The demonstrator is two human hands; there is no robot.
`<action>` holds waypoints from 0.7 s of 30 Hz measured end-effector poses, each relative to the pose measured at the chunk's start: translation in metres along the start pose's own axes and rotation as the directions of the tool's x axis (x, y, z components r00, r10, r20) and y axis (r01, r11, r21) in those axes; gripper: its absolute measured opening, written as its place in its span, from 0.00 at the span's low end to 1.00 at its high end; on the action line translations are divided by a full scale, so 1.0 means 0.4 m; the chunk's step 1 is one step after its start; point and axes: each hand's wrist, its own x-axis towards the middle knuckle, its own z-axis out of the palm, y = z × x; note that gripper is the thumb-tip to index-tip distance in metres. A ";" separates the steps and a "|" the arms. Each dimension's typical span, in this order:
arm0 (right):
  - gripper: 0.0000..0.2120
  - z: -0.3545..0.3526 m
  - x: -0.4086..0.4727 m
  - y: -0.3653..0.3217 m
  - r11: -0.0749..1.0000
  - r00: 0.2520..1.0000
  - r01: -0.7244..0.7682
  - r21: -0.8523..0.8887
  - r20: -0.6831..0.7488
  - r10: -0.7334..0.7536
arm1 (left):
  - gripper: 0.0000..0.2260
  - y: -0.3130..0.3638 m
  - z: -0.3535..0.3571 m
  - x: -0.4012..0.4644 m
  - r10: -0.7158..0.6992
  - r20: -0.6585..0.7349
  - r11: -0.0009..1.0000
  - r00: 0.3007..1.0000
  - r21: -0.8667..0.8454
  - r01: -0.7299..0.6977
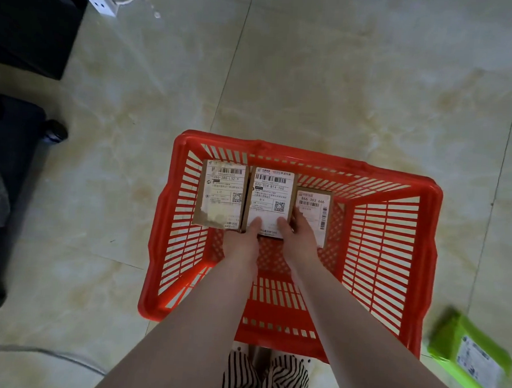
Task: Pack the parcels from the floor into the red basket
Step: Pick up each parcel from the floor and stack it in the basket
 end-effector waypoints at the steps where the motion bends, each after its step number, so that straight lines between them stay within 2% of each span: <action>1: 0.24 0.000 0.001 -0.001 1.000 1.000 0.003 0.005 0.005 -0.003 | 0.27 -0.001 0.000 0.001 0.004 -0.004 1.000 1.000 0.007 -0.004; 8: 0.23 -0.021 -0.013 -0.012 0.999 0.999 -0.017 0.030 0.036 0.016 | 0.25 0.005 -0.009 -0.023 -0.059 0.052 0.998 0.997 0.031 0.057; 15: 0.26 -0.103 -0.134 -0.052 0.993 0.996 -0.090 0.076 0.021 0.088 | 0.30 0.053 -0.047 -0.159 -0.161 0.073 0.979 0.984 0.135 0.150; 18: 0.23 -0.164 -0.244 -0.082 0.981 0.994 -0.109 0.159 0.015 0.108 | 0.29 0.076 -0.078 -0.279 -0.126 0.150 0.981 0.981 0.163 0.101; 21: 0.19 -0.237 -0.384 -0.120 0.941 0.984 -0.171 0.293 0.008 0.176 | 0.27 0.103 -0.107 -0.420 -0.006 0.257 0.970 0.966 0.238 -0.057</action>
